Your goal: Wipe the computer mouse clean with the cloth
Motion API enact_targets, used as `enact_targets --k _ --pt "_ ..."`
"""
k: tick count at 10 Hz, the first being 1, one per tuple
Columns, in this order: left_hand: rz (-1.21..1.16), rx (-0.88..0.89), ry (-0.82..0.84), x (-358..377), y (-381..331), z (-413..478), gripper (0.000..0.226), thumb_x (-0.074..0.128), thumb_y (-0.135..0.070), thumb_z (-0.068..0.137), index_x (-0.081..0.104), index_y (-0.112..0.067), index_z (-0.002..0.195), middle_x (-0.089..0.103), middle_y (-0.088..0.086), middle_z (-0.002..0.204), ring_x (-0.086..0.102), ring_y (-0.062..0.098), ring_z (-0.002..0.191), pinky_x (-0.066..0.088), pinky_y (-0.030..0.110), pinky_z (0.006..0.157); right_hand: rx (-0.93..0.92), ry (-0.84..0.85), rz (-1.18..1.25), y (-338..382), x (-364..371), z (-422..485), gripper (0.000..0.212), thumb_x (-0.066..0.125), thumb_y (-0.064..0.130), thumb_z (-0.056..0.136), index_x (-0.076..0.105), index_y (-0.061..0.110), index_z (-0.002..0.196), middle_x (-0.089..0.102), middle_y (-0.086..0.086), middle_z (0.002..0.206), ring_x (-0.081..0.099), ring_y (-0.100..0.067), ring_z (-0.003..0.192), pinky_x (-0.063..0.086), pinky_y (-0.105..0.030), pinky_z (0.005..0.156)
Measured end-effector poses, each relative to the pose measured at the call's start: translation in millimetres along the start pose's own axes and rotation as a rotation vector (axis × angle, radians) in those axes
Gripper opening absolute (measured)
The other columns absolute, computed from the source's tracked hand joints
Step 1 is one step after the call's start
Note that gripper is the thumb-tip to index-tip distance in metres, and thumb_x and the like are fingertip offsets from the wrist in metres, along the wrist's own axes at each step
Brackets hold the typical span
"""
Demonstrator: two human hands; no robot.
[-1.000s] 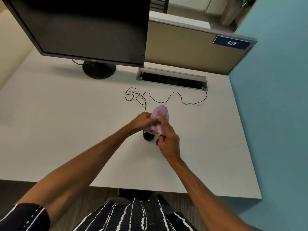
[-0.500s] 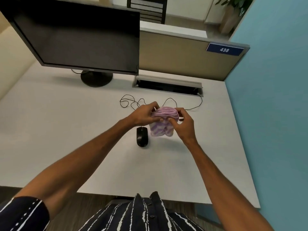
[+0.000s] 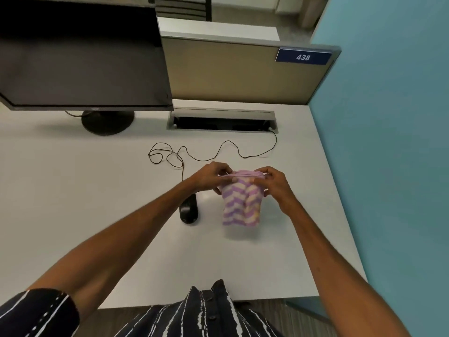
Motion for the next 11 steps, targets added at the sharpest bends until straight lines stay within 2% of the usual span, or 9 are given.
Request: enact_targets --k 1,2,3,4,5,7,8,10,11 --pt "0.225 -0.059 -0.123 4 2 21 0.044 0.07 -0.029 0.109 0.062 -0.006 0.145 0.069 0.016 0.141 0.069 0.035 0.127 0.059 0.047 0.104 0.101 -0.105 0.024 -18 -11 19 0.046 0.077 0.019 0.093 0.058 0.013 0.135 0.067 -0.016 0.132 0.067 -0.029 0.114 0.057 -0.042 0.094" --pt "0.468 -0.005 -0.207 19 -6 30 0.048 0.06 -0.023 0.111 0.052 -0.012 0.156 0.055 0.013 0.156 0.053 0.035 0.144 0.049 0.049 0.114 0.061 -0.228 -0.163 -20 -17 25 0.055 0.065 0.014 0.1 0.044 0.013 0.151 0.05 -0.012 0.152 0.051 -0.028 0.139 0.045 -0.043 0.116" --pt "0.743 0.158 -0.126 59 -10 32 0.058 0.05 -0.028 0.113 0.038 -0.017 0.169 0.037 0.006 0.174 0.033 0.03 0.162 0.038 0.047 0.126 -0.12 -0.249 -0.493 -14 5 12 0.054 0.057 0.009 0.1 0.045 0.012 0.153 0.047 -0.009 0.158 0.043 -0.028 0.147 0.037 -0.045 0.121" --pt "0.945 0.168 0.038 97 20 30 0.069 0.028 -0.042 0.121 0.0 -0.018 0.179 -0.004 0.001 0.187 -0.002 0.024 0.174 0.013 0.045 0.14 -0.269 -0.121 -0.925 -33 47 -4 0.06 0.042 0.027 0.109 0.024 0.013 0.164 0.021 -0.006 0.173 0.018 -0.023 0.162 0.018 -0.046 0.13" --pt "0.91 0.135 0.077 104 41 27 0.074 0.019 -0.054 0.12 -0.014 -0.02 0.177 -0.019 -0.001 0.184 -0.014 0.021 0.173 0.006 0.048 0.141 -0.22 -0.056 -1.162 -65 50 -5 0.065 0.021 0.044 0.112 -0.002 0.016 0.166 -0.004 0.0 0.175 -0.003 -0.016 0.163 0.005 -0.047 0.132" --pt "0.934 0.143 0.049 95 47 28 0.081 0.021 -0.062 0.118 -0.015 -0.019 0.177 -0.019 -0.001 0.184 -0.014 0.017 0.172 0.0 0.044 0.141 -0.269 -0.027 -1.141 -71 44 0 0.069 0.027 0.049 0.111 0.003 0.015 0.166 0.002 0.001 0.175 0.002 -0.016 0.163 0.007 -0.048 0.133" --pt "0.935 0.139 0.046 94 46 26 0.083 0.023 -0.062 0.118 -0.015 -0.018 0.177 -0.019 0.0 0.185 -0.014 0.018 0.172 0.0 0.043 0.141 -0.233 -0.015 -1.161 -73 45 0 0.07 0.025 0.05 0.111 0.001 0.016 0.167 0.002 0.0 0.176 0.001 -0.017 0.163 0.006 -0.049 0.132" --pt "0.955 0.124 -0.006 79 41 8 0.083 0.021 -0.061 0.118 -0.016 -0.015 0.176 -0.021 0.002 0.184 -0.016 0.018 0.172 0.0 0.044 0.141 -0.159 0.0 -1.296 -62 53 -4 0.073 0.013 0.054 0.109 -0.013 0.015 0.165 -0.012 -0.005 0.175 -0.009 -0.022 0.163 0.001 -0.052 0.131" --pt "0.957 0.135 -0.09 63 41 -10 0.08 0.018 -0.06 0.118 -0.016 -0.016 0.177 -0.023 0.002 0.184 -0.017 0.018 0.172 -0.001 0.044 0.141 -0.18 -0.016 -1.272 -47 67 -12 0.071 0.015 0.051 0.11 -0.011 0.015 0.165 -0.011 -0.007 0.175 -0.009 -0.025 0.163 0.0 -0.051 0.132"
Point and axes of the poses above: each hand's wrist, its own z-axis towards the middle knuckle, its own x-axis out of the palm, y = z × x, the point moved 10 cm from there along z, towards the middle knuckle
